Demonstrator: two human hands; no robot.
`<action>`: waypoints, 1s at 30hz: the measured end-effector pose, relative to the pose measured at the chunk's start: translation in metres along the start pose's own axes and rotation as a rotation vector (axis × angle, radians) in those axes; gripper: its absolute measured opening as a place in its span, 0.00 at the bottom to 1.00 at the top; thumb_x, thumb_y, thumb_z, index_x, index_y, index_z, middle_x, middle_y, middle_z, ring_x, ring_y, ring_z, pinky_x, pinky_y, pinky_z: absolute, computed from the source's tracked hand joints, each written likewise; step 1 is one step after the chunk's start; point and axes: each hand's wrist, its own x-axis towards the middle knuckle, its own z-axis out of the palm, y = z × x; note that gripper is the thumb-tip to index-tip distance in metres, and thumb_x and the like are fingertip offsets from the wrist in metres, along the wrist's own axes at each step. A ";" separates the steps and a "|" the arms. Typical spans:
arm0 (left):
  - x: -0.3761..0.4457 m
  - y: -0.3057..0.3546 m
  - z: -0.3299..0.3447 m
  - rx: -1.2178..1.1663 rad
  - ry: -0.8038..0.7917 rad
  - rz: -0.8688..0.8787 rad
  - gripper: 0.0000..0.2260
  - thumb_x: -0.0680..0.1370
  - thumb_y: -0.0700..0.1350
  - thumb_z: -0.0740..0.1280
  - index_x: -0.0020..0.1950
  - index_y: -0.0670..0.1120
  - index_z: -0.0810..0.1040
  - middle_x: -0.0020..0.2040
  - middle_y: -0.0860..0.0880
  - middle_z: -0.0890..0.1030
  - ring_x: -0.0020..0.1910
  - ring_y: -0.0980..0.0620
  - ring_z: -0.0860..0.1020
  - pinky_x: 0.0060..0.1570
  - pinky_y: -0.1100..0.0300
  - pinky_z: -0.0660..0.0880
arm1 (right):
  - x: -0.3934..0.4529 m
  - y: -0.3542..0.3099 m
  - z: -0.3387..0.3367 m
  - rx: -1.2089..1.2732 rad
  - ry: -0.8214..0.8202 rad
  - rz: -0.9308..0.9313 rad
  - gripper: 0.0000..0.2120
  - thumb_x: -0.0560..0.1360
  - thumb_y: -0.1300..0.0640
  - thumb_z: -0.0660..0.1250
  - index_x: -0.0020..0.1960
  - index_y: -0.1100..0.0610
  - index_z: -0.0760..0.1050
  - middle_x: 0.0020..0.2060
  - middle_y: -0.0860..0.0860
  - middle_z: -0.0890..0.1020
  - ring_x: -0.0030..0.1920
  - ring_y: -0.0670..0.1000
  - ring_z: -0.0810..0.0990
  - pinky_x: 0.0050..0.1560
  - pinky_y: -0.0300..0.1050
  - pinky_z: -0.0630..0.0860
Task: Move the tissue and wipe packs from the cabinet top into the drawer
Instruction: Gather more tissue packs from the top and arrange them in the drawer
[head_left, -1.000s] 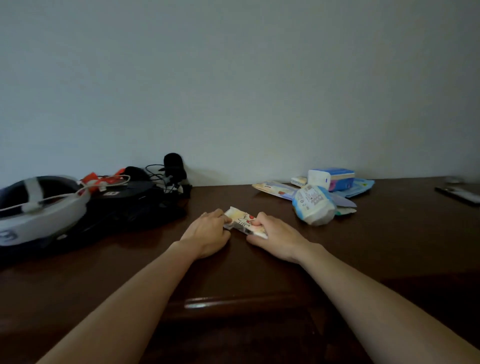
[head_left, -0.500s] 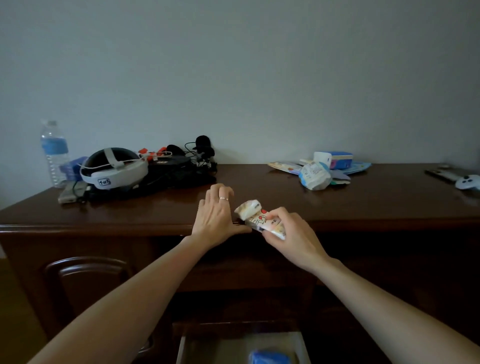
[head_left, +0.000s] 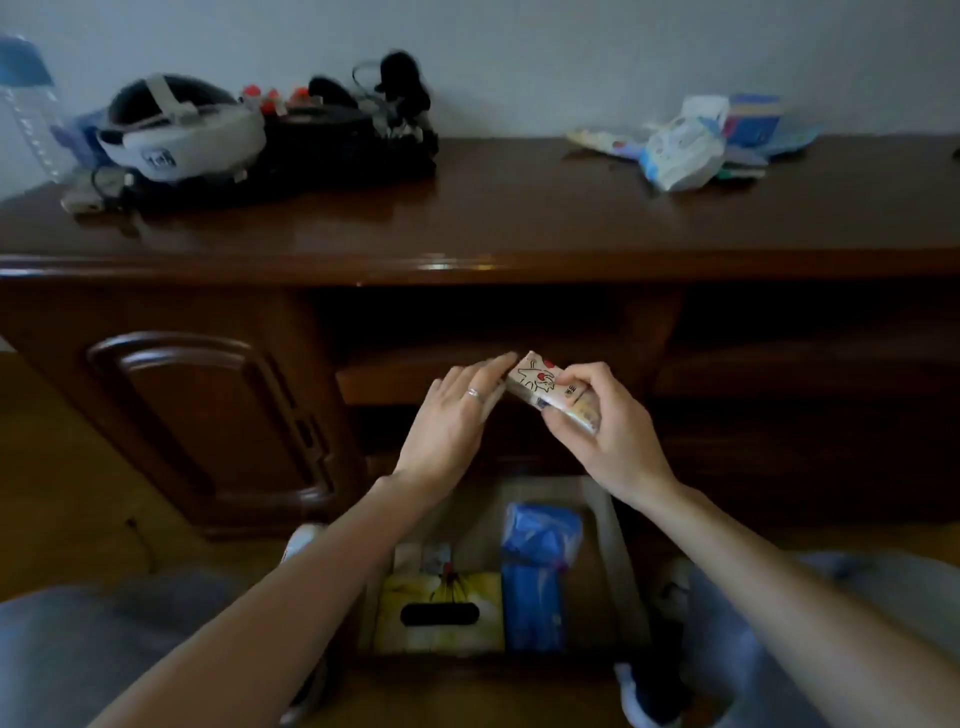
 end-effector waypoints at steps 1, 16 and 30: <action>-0.028 -0.010 0.013 -0.018 -0.065 -0.109 0.22 0.83 0.40 0.61 0.78 0.48 0.64 0.71 0.46 0.75 0.67 0.46 0.72 0.64 0.52 0.68 | -0.016 0.012 0.015 -0.003 -0.070 0.064 0.17 0.76 0.43 0.70 0.61 0.42 0.70 0.56 0.41 0.79 0.52 0.42 0.81 0.45 0.39 0.79; -0.183 -0.110 0.117 -0.732 -0.133 -1.481 0.07 0.78 0.38 0.63 0.55 0.44 0.73 0.46 0.46 0.76 0.46 0.46 0.76 0.52 0.53 0.73 | -0.081 0.144 0.195 -0.318 -0.811 0.456 0.16 0.73 0.36 0.68 0.54 0.41 0.69 0.48 0.42 0.80 0.47 0.48 0.80 0.50 0.52 0.79; -0.183 -0.137 0.123 -1.495 -0.016 -1.844 0.18 0.62 0.33 0.59 0.48 0.45 0.75 0.46 0.42 0.81 0.50 0.41 0.79 0.50 0.46 0.79 | -0.041 0.182 0.267 -0.415 -0.734 0.536 0.21 0.75 0.42 0.73 0.66 0.45 0.78 0.57 0.47 0.84 0.53 0.50 0.82 0.51 0.47 0.80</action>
